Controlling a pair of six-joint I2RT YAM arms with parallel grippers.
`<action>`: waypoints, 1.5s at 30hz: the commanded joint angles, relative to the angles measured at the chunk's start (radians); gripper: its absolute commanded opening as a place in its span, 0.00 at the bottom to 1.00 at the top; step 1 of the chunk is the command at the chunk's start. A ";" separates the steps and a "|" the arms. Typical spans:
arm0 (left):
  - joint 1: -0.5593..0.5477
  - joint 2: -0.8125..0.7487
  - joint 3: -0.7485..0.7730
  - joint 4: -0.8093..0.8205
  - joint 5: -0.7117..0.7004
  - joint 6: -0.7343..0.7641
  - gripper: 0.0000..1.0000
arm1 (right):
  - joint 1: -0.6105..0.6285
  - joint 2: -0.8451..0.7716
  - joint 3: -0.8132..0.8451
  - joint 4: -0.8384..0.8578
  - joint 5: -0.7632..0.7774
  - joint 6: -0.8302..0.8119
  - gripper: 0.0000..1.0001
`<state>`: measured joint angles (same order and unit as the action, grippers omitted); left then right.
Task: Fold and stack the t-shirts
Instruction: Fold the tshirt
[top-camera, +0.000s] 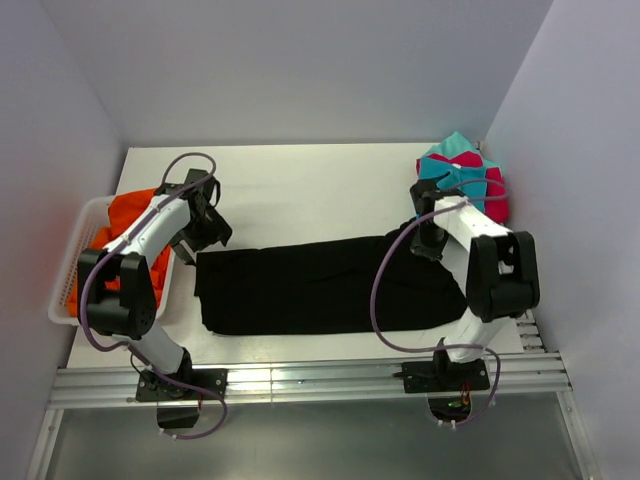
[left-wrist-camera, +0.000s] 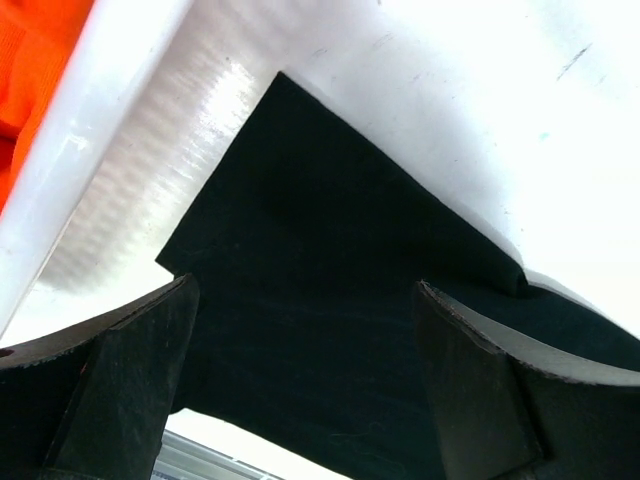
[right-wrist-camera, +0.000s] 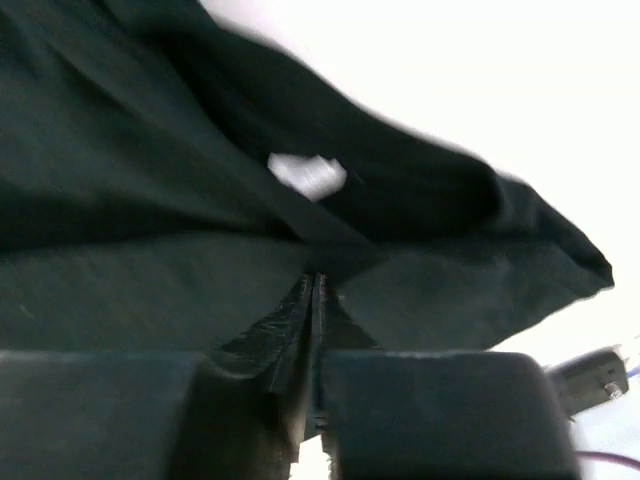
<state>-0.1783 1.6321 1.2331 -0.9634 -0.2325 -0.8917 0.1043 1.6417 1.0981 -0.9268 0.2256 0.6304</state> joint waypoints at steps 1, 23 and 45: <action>-0.001 0.002 0.055 -0.015 0.009 0.025 0.93 | 0.006 0.085 0.098 0.046 0.012 -0.012 0.05; 0.011 -0.135 0.121 -0.221 -0.018 0.063 0.94 | 0.304 0.998 1.394 -0.033 -0.383 0.138 0.00; 0.020 -0.107 0.216 -0.049 0.064 0.042 0.90 | 0.330 0.035 0.550 0.136 -0.037 -0.057 0.86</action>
<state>-0.1566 1.5063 1.4193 -1.0687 -0.2012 -0.8352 0.4397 1.7145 1.7599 -0.6323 0.0376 0.5781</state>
